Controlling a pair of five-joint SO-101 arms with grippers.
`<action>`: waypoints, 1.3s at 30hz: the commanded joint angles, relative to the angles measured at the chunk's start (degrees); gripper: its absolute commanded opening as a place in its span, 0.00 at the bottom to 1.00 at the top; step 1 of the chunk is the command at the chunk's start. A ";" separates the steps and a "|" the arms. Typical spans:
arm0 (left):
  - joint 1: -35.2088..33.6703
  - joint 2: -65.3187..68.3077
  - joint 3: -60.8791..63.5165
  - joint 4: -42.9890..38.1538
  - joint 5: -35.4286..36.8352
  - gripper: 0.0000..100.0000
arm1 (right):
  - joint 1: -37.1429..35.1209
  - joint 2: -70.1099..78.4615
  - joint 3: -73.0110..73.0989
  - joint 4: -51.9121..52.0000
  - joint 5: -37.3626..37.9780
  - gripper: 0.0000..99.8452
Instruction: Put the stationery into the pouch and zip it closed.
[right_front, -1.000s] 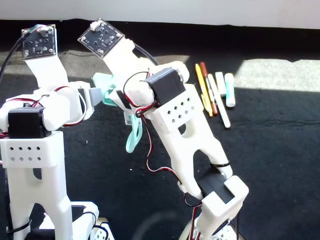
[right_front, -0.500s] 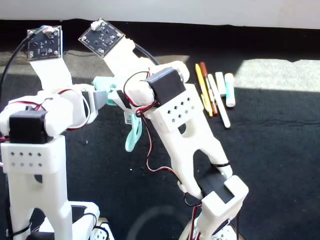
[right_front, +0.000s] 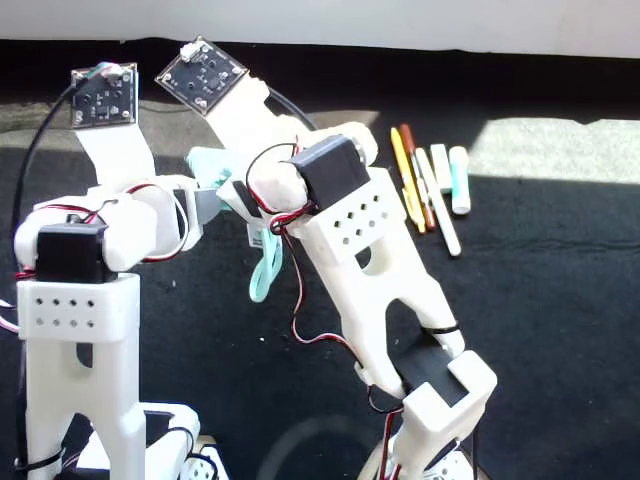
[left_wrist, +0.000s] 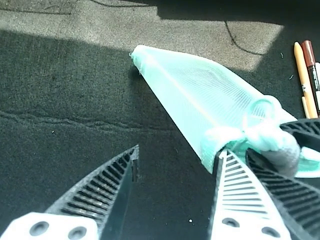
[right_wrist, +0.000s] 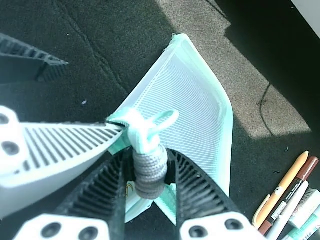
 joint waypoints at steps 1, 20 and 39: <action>0.40 -1.36 1.98 -4.31 0.26 0.26 | 0.57 -0.40 -1.89 -0.40 -0.44 0.01; 0.48 -15.69 1.98 -6.07 0.62 0.01 | 1.98 -5.67 -2.42 4.88 -0.18 0.01; 0.40 -9.45 9.27 -3.69 3.87 0.01 | 5.05 -13.23 -1.89 2.86 -0.18 0.01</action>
